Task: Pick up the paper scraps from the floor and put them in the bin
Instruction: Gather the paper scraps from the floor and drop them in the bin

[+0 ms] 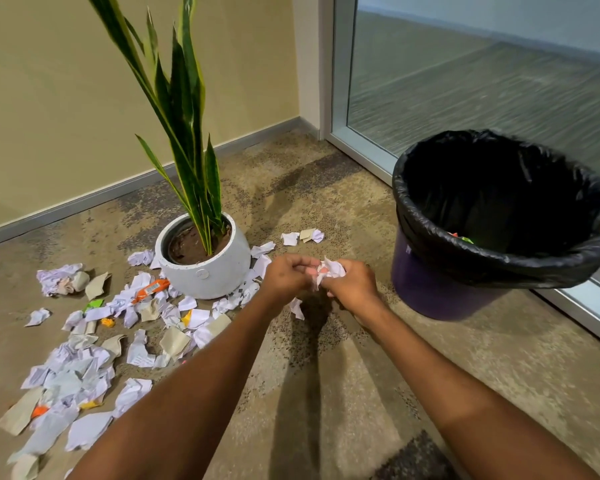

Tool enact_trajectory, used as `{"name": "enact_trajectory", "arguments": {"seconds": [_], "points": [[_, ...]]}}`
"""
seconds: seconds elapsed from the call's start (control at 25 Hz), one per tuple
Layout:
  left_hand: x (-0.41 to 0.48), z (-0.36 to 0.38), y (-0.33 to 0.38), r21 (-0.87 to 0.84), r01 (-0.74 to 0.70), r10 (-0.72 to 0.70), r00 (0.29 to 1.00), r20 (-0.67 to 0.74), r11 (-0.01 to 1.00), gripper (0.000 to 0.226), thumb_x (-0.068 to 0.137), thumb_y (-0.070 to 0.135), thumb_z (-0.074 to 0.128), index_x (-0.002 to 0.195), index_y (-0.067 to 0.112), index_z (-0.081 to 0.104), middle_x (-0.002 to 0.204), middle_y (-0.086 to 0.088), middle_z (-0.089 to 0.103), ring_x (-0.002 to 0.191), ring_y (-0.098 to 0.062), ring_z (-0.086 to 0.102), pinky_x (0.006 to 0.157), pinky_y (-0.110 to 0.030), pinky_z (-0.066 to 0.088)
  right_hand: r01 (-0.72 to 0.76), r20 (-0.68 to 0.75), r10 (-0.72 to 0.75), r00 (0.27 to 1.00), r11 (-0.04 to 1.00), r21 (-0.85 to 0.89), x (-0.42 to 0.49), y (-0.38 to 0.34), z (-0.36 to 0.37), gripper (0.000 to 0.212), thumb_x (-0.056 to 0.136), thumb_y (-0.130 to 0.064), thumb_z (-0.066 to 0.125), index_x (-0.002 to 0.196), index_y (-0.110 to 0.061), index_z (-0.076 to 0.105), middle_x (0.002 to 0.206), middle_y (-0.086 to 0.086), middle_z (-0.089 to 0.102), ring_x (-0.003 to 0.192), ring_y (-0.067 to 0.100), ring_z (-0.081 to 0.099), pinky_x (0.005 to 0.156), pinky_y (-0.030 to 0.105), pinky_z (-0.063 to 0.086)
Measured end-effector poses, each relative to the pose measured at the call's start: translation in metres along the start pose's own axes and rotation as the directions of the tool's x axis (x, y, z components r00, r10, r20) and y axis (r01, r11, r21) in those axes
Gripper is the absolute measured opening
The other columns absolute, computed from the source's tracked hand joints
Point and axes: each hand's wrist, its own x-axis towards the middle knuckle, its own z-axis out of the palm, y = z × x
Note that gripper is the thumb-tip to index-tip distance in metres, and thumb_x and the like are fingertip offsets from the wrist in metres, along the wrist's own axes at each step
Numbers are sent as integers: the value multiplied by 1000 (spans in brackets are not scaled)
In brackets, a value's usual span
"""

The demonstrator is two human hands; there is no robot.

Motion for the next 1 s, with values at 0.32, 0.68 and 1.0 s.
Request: {"name": "enact_trajectory", "arguments": {"seconds": [0.32,0.68,1.0], "points": [[-23,-5,91,-357,-132,144,990,8,925,38,89,-13,73,122,5,75,115,-19,79,106,-28,78,90,-34,65,211,-164,-205,965,977,24,-23,-93,-60,12,81,-25,86,80,-20,74,71,-3,74,67,20,70,62,37,56],[-50,66,200,-490,-221,271,962,34,843,36,91,-18,66,124,-3,70,122,-25,76,111,-30,77,91,-34,65,308,-364,-244,899,943,127,-37,-147,-164,8,76,-20,81,84,-19,79,78,5,79,75,28,78,77,53,67],[-48,115,216,-387,-136,219,959,179,912,42,99,-3,63,140,8,62,130,-12,75,118,-28,75,102,-43,61,205,-429,-104,898,959,196,-22,-109,-231,19,81,-8,77,91,-24,76,99,8,79,86,20,74,69,33,62]]}}
